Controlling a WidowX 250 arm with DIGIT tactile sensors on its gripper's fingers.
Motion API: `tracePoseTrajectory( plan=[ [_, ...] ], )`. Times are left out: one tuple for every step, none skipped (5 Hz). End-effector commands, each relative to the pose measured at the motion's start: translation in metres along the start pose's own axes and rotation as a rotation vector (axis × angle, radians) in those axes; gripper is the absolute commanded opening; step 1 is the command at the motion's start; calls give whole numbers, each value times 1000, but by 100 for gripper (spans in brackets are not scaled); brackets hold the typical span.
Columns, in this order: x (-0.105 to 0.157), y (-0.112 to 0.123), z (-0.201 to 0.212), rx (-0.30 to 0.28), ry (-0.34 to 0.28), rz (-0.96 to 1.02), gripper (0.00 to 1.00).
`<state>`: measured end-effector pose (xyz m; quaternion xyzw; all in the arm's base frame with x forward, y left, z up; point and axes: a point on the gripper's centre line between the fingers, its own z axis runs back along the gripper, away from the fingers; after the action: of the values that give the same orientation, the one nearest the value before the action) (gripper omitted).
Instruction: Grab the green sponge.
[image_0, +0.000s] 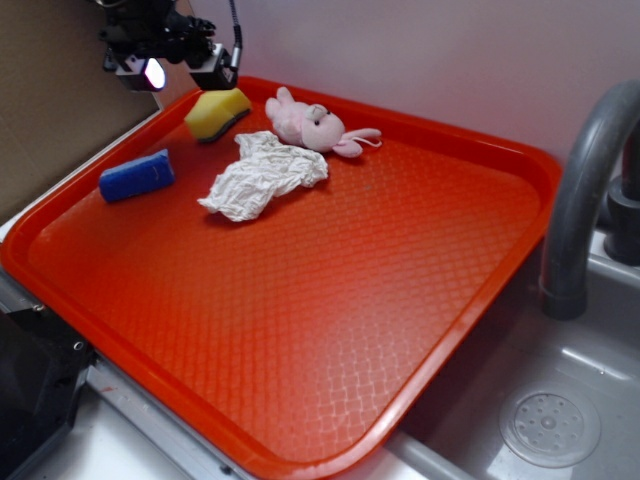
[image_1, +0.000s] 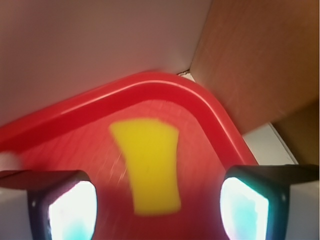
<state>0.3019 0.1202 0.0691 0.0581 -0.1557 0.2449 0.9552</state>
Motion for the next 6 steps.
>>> tracePoseTrajectory(
  plan=[
    [24, 14, -14, 31, 9, 10, 100],
    [16, 10, -25, 49, 56, -23, 100],
    [7, 11, -31, 58, 100, -49, 100],
    [3, 8, -38, 66, 117, -71, 100],
    [1, 5, -32, 61, 105, -94, 0],
    [0, -3, -17, 79, 149, -233, 0]
  ],
)
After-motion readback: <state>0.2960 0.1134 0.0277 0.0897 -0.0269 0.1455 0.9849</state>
